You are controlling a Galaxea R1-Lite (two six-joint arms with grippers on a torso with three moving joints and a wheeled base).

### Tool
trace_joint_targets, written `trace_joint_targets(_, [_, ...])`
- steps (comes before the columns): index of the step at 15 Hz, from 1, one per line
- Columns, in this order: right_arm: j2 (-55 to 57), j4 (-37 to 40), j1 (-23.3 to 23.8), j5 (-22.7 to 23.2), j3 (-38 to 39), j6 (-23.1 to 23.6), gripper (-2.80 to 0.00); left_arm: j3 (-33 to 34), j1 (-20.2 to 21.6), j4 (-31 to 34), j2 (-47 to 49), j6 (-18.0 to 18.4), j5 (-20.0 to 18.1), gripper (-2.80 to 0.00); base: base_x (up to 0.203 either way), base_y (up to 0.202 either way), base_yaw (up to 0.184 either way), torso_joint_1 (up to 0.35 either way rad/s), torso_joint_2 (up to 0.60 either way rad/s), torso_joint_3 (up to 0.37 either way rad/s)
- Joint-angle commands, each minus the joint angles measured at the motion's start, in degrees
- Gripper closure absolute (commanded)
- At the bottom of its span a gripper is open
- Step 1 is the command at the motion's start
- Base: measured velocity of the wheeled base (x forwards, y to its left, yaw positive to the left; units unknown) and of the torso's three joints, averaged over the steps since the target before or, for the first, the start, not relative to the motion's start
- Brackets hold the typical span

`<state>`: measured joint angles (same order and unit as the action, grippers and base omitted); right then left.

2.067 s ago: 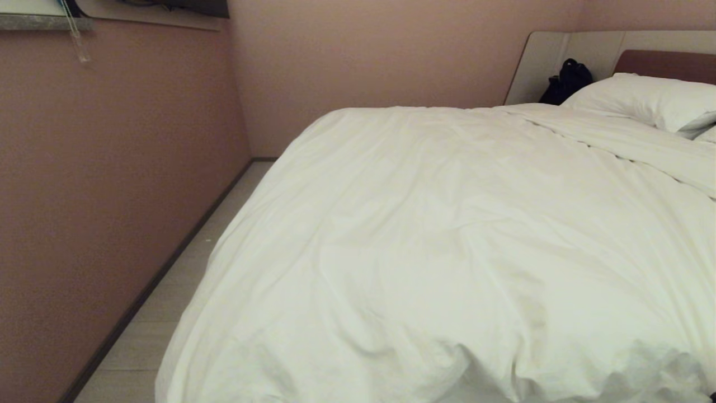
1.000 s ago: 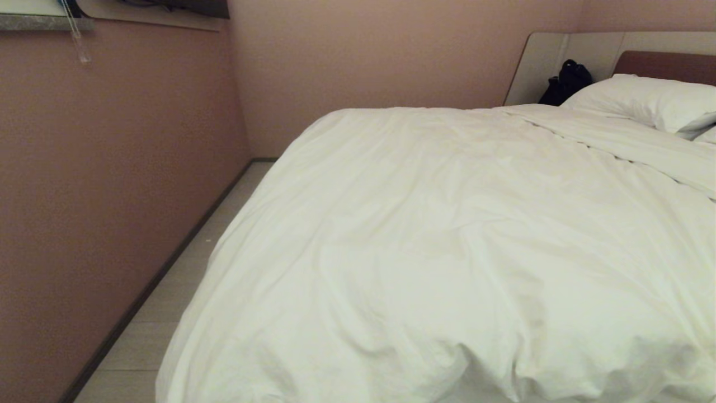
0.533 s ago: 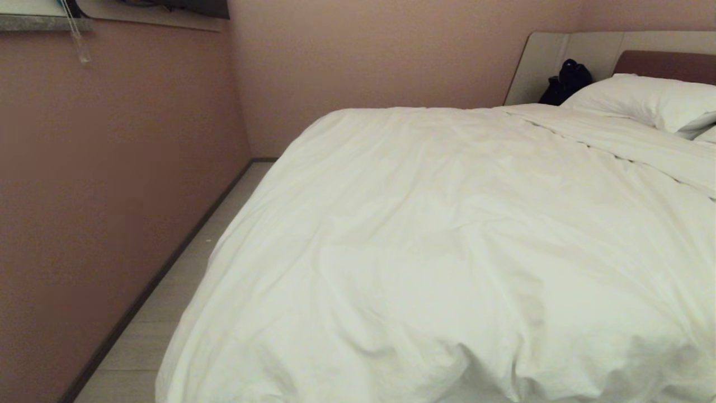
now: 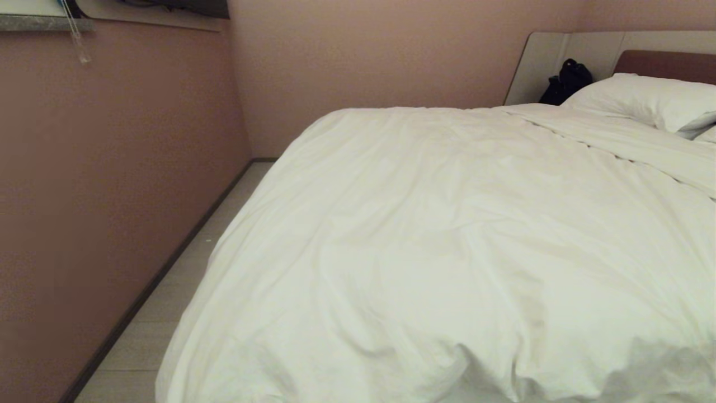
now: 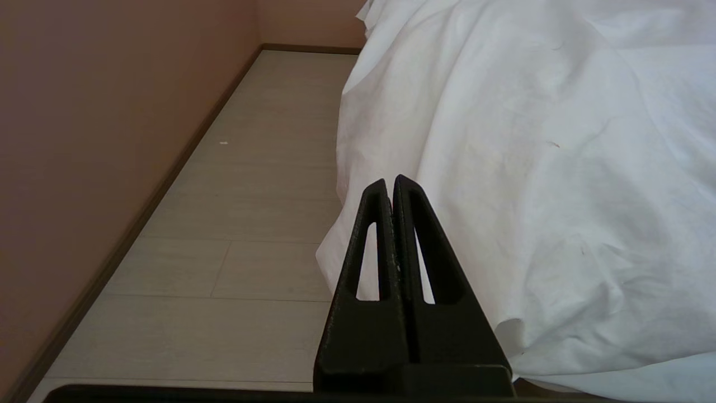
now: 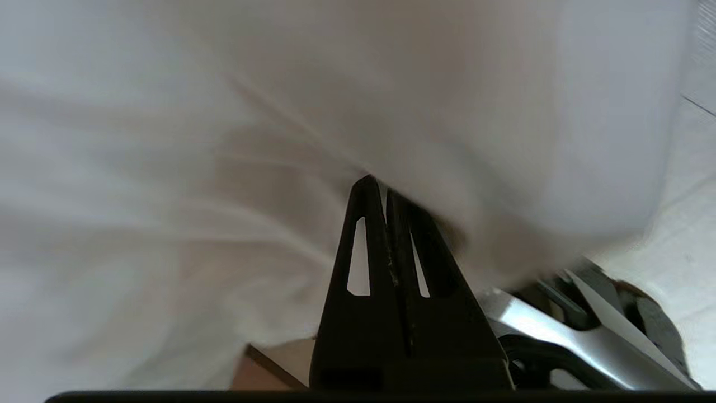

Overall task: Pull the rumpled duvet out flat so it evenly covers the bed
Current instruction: Flatten the corners of the folded blanket

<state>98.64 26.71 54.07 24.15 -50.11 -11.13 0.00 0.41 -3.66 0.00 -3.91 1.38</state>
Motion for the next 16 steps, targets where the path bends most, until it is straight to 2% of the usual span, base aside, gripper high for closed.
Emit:
trace_joint_targets(1, [3.80,-8.14,0.31,-2.26,2.85,1.54,0.00,0.00,0.02,-0.03,0.00,-0.04,0.03,0.00,0.000,0.000,0.000,0.000,0.00,0.000])
trace_joint_targets(7, [3.76,-13.82,0.33,-5.41,9.73,4.25,0.00,0.00,0.02,-0.03,0.00,-0.04,0.03,0.00,0.000,0.000,0.000,0.000,0.00,0.000])
trace_joint_targets(10, [-3.32,-12.71,0.28,-4.92,11.26,4.99,0.00,0.00,0.02,-0.03,0.00,-0.04,0.03,0.00,0.000,0.000,0.000,0.000,0.00,0.000])
trace_joint_targets(12, [-11.25,-9.57,-0.33,-4.37,12.19,6.27,0.00,0.00,0.02,-0.03,0.00,-0.04,0.03,0.00,0.000,0.000,0.000,0.000,0.00,0.000])
trace_joint_targets(16, [-25.71,3.45,-4.08,-0.32,12.08,7.43,0.00,0.00,0.02,-0.03,0.00,-0.04,0.03,0.00,0.000,0.000,0.000,0.000,0.00,0.000])
